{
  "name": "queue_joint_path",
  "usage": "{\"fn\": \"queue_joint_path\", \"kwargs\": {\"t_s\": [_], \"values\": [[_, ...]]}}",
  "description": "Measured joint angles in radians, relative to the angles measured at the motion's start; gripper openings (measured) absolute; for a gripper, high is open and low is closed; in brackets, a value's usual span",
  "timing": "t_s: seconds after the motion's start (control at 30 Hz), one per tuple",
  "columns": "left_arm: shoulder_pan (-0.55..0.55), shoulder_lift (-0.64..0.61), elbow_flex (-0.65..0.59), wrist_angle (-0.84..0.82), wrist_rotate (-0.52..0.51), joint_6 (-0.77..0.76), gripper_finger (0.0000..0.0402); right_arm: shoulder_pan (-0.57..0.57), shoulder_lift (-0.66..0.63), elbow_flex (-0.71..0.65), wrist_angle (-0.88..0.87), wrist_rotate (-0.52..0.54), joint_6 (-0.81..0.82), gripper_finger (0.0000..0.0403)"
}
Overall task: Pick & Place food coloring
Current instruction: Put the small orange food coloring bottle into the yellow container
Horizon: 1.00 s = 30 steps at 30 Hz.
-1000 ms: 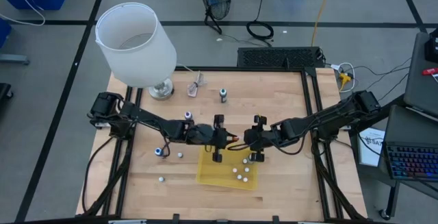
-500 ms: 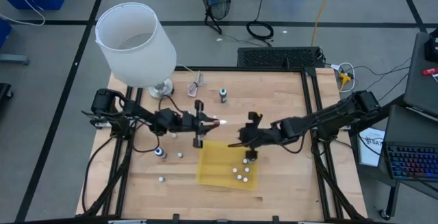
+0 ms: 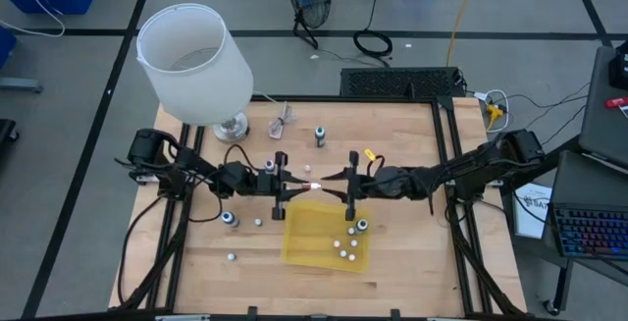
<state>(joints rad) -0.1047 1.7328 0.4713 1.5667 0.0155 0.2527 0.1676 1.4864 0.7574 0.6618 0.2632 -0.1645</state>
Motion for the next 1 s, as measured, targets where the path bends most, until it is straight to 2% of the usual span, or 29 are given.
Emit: {"fn": "queue_joint_path", "kwargs": {"t_s": [0.57, 0.87, 1.0], "values": [[0.008, 0.000, -0.001, -0.053, 0.018, -0.020, 0.0052, 0.004, 0.017, -0.009, 0.129, -0.133, 0.006, 0.0114], [0.009, 0.000, 0.005, -0.076, 0.010, -0.026, 0.0052, -0.011, 0.051, -0.002, 0.152, -0.134, 0.022, 0.0180], [0.009, 0.000, 0.006, -0.081, 0.010, -0.026, 0.0052, -0.011, 0.051, -0.002, 0.177, -0.134, 0.022, 0.0191]]}}
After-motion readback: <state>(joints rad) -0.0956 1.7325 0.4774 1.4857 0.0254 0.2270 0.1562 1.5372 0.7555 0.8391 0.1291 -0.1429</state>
